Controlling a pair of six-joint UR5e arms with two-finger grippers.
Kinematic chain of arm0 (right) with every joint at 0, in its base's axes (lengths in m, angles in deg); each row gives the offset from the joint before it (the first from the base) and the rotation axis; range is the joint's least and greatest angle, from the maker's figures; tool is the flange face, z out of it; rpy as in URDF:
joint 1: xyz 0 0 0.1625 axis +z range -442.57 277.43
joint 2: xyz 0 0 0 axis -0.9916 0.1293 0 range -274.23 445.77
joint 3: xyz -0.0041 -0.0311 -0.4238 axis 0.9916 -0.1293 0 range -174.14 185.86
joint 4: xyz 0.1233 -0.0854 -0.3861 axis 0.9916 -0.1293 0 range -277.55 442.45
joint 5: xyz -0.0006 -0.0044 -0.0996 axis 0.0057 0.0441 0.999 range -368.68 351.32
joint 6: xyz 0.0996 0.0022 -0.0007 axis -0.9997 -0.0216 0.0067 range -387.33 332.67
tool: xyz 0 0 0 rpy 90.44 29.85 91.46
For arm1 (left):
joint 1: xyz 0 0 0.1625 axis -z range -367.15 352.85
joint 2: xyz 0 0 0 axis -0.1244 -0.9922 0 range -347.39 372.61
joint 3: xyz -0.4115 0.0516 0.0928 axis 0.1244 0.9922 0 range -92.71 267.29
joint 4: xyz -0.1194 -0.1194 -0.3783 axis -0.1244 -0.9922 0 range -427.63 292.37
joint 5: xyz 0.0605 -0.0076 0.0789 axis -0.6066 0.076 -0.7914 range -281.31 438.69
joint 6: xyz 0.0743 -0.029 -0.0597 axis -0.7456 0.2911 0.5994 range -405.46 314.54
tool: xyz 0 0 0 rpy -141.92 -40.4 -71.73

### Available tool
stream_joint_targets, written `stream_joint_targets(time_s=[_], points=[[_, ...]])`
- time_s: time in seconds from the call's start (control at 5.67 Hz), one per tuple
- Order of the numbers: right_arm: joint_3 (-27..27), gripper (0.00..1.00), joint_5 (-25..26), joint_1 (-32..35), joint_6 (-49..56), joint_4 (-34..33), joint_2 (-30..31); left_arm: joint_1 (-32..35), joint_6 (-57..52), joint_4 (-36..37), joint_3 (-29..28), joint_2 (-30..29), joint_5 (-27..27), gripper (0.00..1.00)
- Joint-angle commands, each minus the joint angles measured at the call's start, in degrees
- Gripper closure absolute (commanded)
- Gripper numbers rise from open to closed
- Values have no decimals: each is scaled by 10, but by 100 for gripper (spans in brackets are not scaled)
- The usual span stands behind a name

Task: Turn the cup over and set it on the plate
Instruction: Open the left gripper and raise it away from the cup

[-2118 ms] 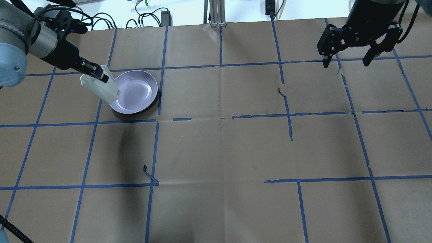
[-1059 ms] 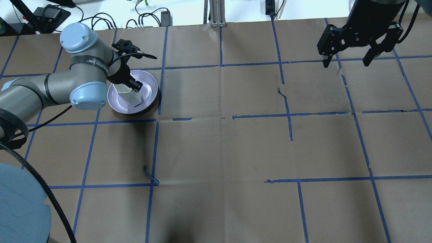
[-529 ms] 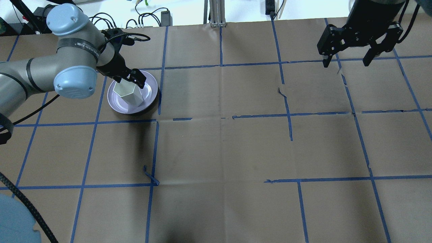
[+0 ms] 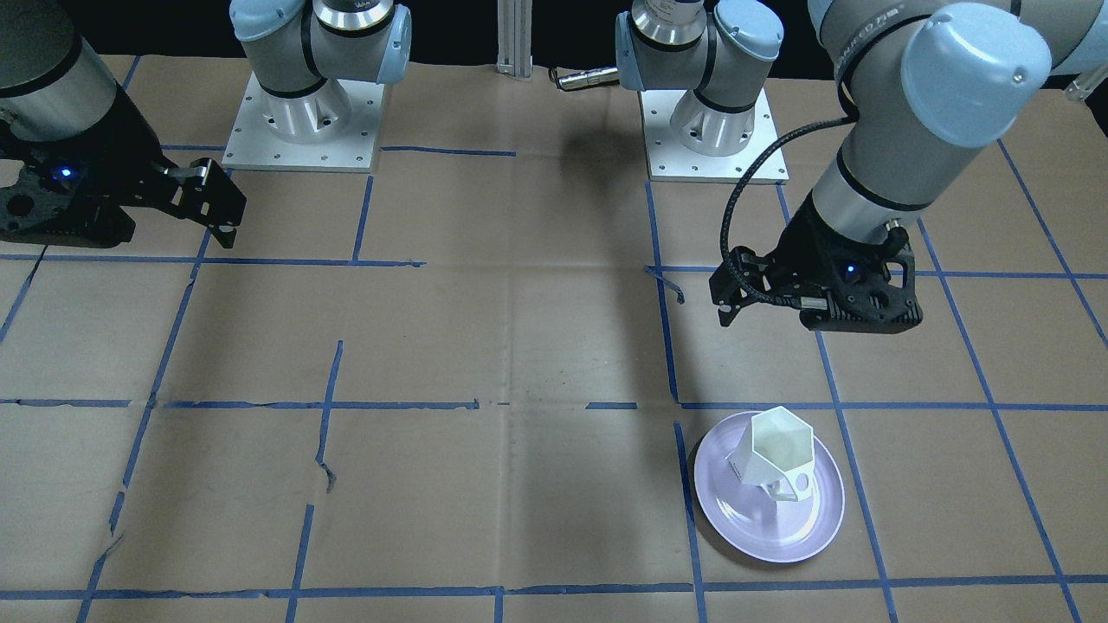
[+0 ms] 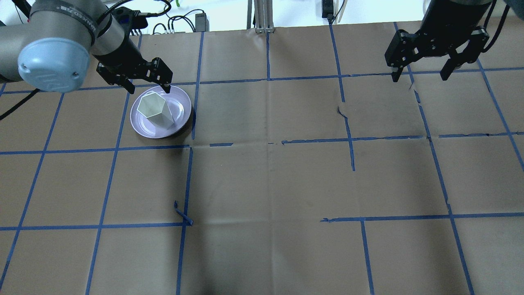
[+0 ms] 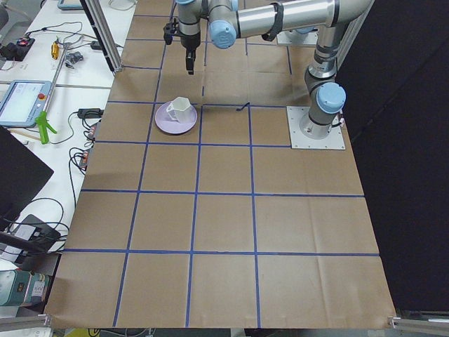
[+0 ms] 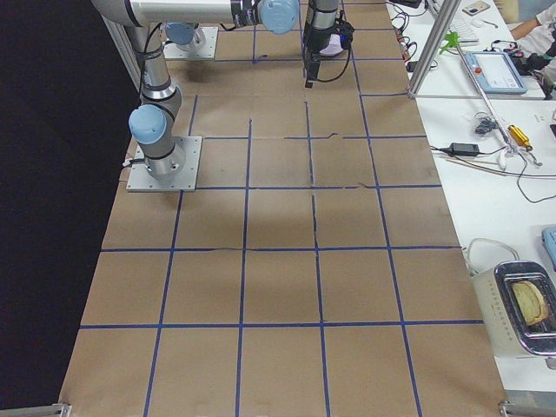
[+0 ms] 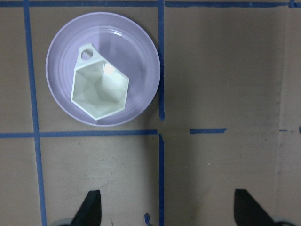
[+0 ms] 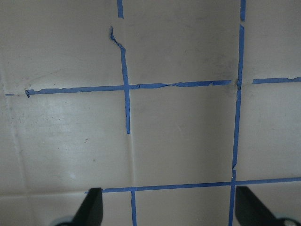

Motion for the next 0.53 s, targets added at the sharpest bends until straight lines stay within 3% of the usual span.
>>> stream_joint_targets(time_s=[0.0,0.35], points=[[0,0,0,0,0,0,0,23,38,-82,-30,30,-13,1],[0,0,0,0,0,0,0,25,37,-82,-5,48,-14,1]])
